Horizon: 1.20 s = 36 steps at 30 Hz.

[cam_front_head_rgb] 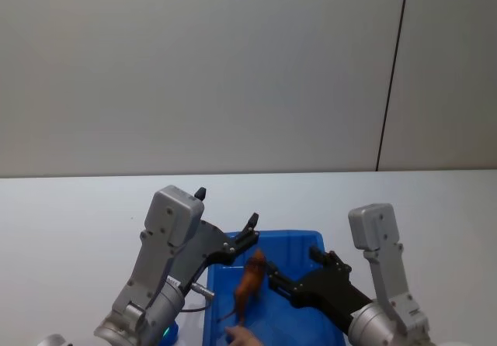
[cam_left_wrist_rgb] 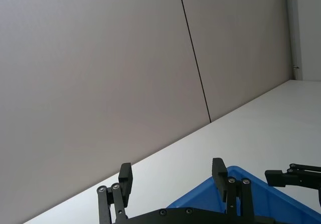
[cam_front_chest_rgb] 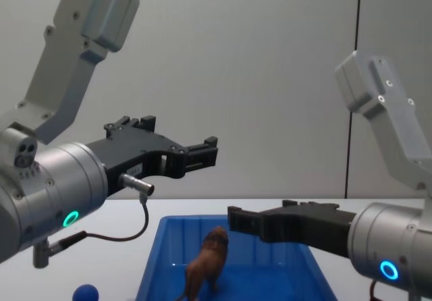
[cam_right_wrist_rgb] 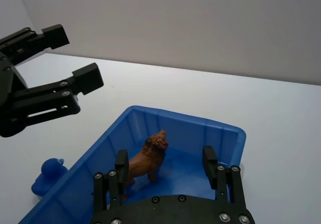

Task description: Pick up the two dolls from the table and place them into the box.

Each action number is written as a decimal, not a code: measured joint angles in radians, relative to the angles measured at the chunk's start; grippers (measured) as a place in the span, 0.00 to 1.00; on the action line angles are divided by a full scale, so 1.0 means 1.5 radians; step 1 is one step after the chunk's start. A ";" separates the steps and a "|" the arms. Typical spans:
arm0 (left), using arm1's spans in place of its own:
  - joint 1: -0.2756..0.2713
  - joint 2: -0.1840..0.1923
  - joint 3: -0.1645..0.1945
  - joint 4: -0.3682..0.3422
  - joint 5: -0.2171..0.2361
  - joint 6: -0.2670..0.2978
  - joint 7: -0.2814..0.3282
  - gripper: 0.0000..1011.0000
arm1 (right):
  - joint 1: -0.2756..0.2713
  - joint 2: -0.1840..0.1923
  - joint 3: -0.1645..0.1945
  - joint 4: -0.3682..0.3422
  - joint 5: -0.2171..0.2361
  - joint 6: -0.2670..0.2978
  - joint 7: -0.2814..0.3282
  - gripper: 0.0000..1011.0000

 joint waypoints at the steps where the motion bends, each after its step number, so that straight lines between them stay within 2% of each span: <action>1: 0.000 0.000 0.000 0.000 0.000 0.000 0.000 0.99 | 0.000 0.000 0.000 0.000 -0.001 0.001 -0.003 0.88; 6: 0.000 0.000 0.000 0.000 0.000 0.000 0.000 0.99 | -0.006 0.003 0.002 -0.004 -0.006 0.002 -0.030 0.99; 22: 0.000 0.000 0.000 0.000 0.000 0.000 0.000 0.99 | -0.070 0.044 0.025 -0.081 -0.010 -0.005 -0.122 0.99; 36: 0.004 0.004 -0.003 -0.006 -0.002 0.011 0.000 0.99 | -0.104 0.066 0.038 -0.120 -0.004 -0.008 -0.162 0.99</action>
